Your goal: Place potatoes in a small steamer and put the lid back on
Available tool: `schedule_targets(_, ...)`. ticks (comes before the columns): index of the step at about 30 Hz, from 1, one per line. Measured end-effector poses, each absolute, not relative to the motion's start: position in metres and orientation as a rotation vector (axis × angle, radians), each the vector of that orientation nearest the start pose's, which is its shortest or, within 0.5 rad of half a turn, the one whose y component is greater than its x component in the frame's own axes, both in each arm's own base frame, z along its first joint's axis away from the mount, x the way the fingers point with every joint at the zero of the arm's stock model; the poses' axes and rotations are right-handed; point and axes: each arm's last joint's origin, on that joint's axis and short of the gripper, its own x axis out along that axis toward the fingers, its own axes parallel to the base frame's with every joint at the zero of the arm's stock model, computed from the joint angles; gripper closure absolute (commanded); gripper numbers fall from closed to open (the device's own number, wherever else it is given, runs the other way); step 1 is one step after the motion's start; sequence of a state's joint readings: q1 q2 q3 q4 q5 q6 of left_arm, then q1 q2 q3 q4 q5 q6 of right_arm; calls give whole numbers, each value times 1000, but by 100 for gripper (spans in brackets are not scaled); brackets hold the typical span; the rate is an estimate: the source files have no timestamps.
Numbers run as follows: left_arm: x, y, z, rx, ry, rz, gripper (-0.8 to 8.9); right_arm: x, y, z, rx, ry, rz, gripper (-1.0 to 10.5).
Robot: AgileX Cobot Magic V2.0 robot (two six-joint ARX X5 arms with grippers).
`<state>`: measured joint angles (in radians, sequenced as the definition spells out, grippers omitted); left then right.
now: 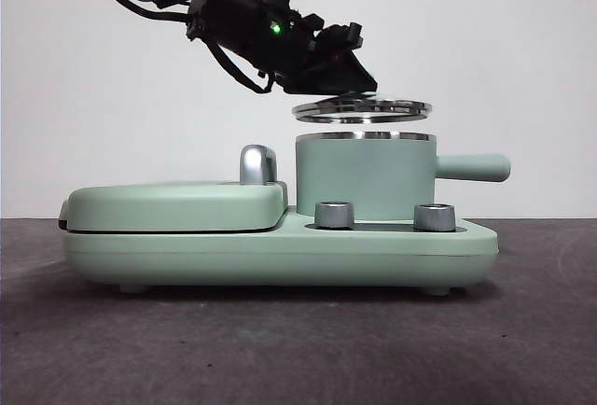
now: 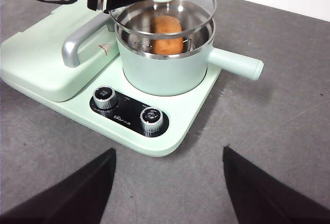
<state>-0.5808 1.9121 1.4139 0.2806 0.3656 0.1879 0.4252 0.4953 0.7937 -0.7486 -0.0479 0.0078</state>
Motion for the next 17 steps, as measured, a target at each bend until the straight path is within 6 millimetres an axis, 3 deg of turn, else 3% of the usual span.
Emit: schedule_targets(17, 367, -257, 255, 203, 202, -971, 799, 83, 38, 316, -82, 447, 442, 626)
